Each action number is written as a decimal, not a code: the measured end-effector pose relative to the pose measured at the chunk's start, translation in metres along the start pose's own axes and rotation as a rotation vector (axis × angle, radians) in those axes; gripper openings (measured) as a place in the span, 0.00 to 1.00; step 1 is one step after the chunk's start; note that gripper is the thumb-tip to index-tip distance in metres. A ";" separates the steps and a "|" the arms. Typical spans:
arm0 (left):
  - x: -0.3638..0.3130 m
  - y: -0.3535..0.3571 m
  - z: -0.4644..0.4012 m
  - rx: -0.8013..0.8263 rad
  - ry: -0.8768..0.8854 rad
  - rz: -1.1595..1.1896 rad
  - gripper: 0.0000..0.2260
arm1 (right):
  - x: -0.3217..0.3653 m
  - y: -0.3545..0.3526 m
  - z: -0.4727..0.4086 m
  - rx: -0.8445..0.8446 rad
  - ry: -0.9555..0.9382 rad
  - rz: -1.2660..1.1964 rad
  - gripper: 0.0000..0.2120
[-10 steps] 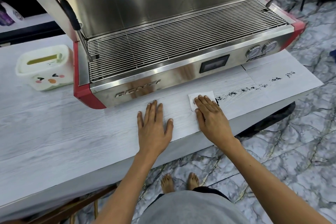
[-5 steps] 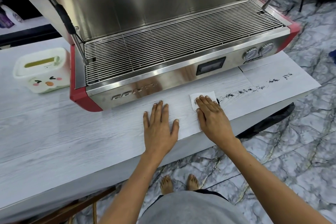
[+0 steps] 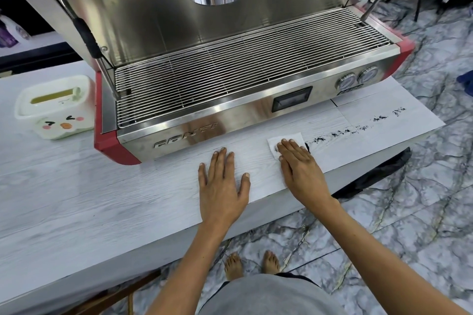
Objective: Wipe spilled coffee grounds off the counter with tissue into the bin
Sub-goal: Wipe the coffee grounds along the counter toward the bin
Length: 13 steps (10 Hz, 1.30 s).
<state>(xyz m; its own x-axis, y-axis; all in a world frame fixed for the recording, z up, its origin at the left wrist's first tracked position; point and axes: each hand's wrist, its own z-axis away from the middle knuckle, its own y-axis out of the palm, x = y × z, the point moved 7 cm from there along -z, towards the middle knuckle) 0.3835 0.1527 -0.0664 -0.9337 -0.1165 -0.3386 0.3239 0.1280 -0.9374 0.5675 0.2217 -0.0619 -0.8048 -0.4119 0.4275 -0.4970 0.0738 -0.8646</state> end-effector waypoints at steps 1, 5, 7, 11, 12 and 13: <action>0.000 0.000 0.000 -0.003 0.000 -0.003 0.30 | 0.000 -0.006 -0.002 -0.033 0.011 -0.055 0.17; 0.002 0.001 0.000 -0.007 -0.005 -0.010 0.30 | 0.038 -0.010 0.012 0.000 -0.119 -0.221 0.16; 0.002 0.000 0.000 -0.011 -0.004 -0.010 0.30 | 0.045 0.018 0.022 0.074 -0.188 -0.072 0.17; 0.001 0.001 0.000 -0.007 -0.006 -0.014 0.30 | 0.026 0.009 0.022 0.019 -0.099 0.068 0.20; 0.001 0.001 -0.001 -0.011 -0.006 -0.020 0.30 | 0.039 0.014 0.026 0.031 -0.137 0.068 0.20; 0.002 0.001 -0.001 -0.007 -0.007 -0.014 0.30 | 0.041 0.019 0.015 0.036 -0.144 0.062 0.20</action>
<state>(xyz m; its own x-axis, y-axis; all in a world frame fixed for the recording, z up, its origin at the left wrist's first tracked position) 0.3819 0.1535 -0.0678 -0.9370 -0.1250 -0.3262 0.3100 0.1333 -0.9414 0.5299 0.1922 -0.0643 -0.7772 -0.5339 0.3329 -0.4338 0.0716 -0.8982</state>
